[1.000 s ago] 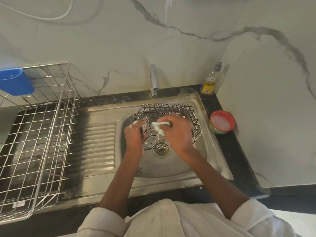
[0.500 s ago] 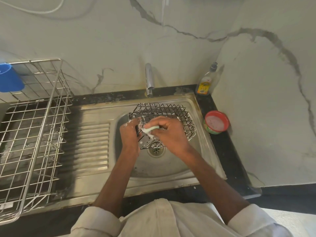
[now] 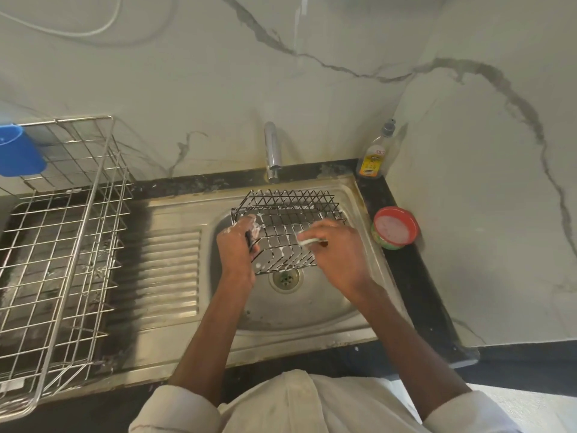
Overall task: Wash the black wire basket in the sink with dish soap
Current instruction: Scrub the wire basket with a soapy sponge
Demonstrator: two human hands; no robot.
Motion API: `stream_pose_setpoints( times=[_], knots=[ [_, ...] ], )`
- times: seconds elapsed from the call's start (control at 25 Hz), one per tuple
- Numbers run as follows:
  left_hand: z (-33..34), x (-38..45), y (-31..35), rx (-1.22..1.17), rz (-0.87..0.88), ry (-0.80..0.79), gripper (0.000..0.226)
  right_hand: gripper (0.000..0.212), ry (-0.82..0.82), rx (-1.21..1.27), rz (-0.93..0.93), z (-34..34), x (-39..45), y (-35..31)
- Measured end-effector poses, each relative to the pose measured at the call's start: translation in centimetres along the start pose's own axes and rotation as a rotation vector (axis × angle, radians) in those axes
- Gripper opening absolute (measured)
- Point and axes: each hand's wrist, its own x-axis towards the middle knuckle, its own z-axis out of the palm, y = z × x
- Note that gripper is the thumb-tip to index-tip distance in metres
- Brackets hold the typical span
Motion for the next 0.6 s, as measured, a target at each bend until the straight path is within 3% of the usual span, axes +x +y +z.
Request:
stream_pose_setpoints(
  times=[0.08,0.2,0.28,0.36,0.52,0.6],
  knots=[
    [-0.1,-0.2,0.0,0.004,-0.009,0.008,0.011,0.025,0.024,0.092,0.063,-0.7,0.8,0.8],
    [-0.6,-0.3,0.1,0.000,-0.014,0.007,0.009,0.022,0.188,-0.032,0.357,-2.8,3.1,4.8],
    [-0.7,-0.5,0.1,-0.003,-0.019,0.006,0.009,0.019,0.260,-0.050,0.454,-3.4,4.0,5.7],
    [-0.6,-1.0,0.2,-0.026,-0.015,-0.010,0.013,0.023,0.266,-0.124,0.383,-2.7,4.1,3.7],
    [0.4,-2.3,0.5,-0.012,0.040,-0.067,0.036,0.030,0.107,-0.216,0.103,0.9,2.6,-2.1],
    [0.4,-2.4,0.6,0.011,0.070,-0.084,0.050,0.025,0.029,-0.023,-0.030,2.0,1.7,-4.6]
  ],
)
